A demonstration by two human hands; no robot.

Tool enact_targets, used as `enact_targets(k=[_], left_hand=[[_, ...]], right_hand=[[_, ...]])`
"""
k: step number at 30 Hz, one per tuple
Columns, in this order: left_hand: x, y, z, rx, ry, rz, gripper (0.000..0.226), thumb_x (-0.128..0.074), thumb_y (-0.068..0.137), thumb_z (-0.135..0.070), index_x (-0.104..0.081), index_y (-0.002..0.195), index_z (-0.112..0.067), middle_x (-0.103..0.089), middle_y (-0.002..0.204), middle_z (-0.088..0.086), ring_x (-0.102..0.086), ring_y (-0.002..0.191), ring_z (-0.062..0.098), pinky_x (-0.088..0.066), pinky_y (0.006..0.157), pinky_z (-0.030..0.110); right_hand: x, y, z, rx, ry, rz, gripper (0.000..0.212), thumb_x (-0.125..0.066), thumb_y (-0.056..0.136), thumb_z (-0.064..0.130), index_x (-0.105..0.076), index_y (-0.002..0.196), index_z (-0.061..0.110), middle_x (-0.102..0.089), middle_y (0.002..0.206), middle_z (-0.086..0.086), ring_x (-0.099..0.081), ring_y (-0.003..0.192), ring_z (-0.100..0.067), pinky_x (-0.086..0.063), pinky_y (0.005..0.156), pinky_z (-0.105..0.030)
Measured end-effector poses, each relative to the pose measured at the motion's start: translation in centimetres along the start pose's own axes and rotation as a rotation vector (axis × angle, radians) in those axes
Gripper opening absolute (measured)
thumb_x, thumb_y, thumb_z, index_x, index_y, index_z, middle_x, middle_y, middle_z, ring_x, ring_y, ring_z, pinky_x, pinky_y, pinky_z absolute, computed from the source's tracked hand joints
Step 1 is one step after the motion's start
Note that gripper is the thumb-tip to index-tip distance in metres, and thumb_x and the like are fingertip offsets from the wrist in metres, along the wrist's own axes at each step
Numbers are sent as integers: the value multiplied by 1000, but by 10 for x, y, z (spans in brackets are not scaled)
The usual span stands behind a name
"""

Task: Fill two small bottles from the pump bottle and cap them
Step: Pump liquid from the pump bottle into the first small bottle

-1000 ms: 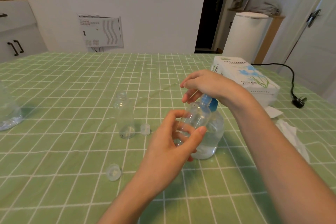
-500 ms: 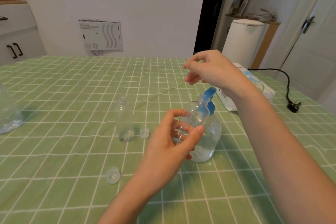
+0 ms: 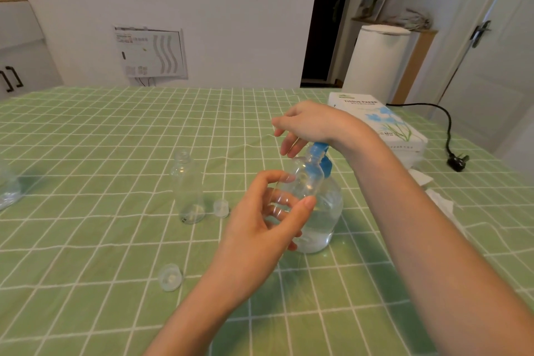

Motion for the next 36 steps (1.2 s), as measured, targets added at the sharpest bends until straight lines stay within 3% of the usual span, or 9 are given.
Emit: enact_targets(k=[3, 7, 12, 15, 18, 24, 32, 36], left_hand=[[0, 0, 1, -2, 9, -4, 41, -64, 66, -45, -56, 103, -31, -66, 79, -10, -61, 62, 4, -45, 48, 12], [0, -1, 3, 7, 26, -9, 43, -64, 65, -46, -57, 105, -29, -66, 80, -3, -61, 63, 8, -47, 49, 15], [0, -2, 4, 12, 28, -8, 45, -64, 65, -45, -56, 105, -27, -65, 80, -2, -61, 63, 8, -49, 51, 17], [0, -2, 3, 11, 21, -11, 42, -64, 65, -47, -56, 103, -30, -66, 79, -5, -61, 62, 6, -47, 49, 14], [0, -1, 1, 1, 15, -8, 39, -64, 66, -47, -56, 101, -33, -65, 79, -8, -61, 62, 4, -45, 48, 13], [0, -1, 1, -5, 1, -5, 41, -64, 67, -43, -56, 104, -28, -64, 77, -7, -60, 62, 5, -46, 48, 13], [-1, -2, 4, 10, 26, 1, 45, -63, 67, -46, -55, 107, -27, -64, 78, -5, -60, 63, 7, -47, 50, 15], [1, -3, 5, 14, 33, 2, 42, -63, 67, -46, -55, 105, -29, -65, 81, -3, -61, 65, 7, -49, 52, 17]], right_hand=[[0, 1, -1, -5, 0, -14, 33, -41, 98, 25, -62, 113, 3, -74, 88, -8, -66, 104, -34, -51, 93, -40], [-7, 4, -5, -40, 21, -5, 41, -40, 98, 19, -54, 126, -7, -70, 79, -3, -60, 111, -39, -48, 97, -44], [-10, 4, -7, -55, 29, 0, 41, -41, 98, 18, -53, 127, -8, -68, 74, 0, -60, 111, -40, -49, 96, -46], [-6, 3, -4, -36, 36, -42, 40, -42, 98, 20, -55, 124, -7, -73, 87, -6, -64, 108, -36, -51, 89, -40], [-1, 3, -2, -22, 34, -85, 41, -42, 98, 23, -56, 123, -5, -74, 92, -9, -67, 103, -32, -50, 71, -30], [-3, 1, -1, -18, 41, -60, 42, -44, 96, 20, -54, 126, -8, -70, 73, 1, -60, 111, -38, -50, 94, -44], [-9, -1, -6, -34, 17, -44, 33, -42, 97, 14, -60, 118, -4, -71, 81, -1, -61, 111, -36, -49, 96, -44], [-11, -2, -6, -24, 3, -52, 33, -43, 95, 13, -60, 118, -5, -69, 74, 1, -61, 110, -37, -50, 95, -45]])
Point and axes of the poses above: each hand's wrist, its own y-axis towards the middle knuckle, its own x-axis out of the back of the hand, z = x × y, the point moved 1 cm from there along y, towards the middle knuckle
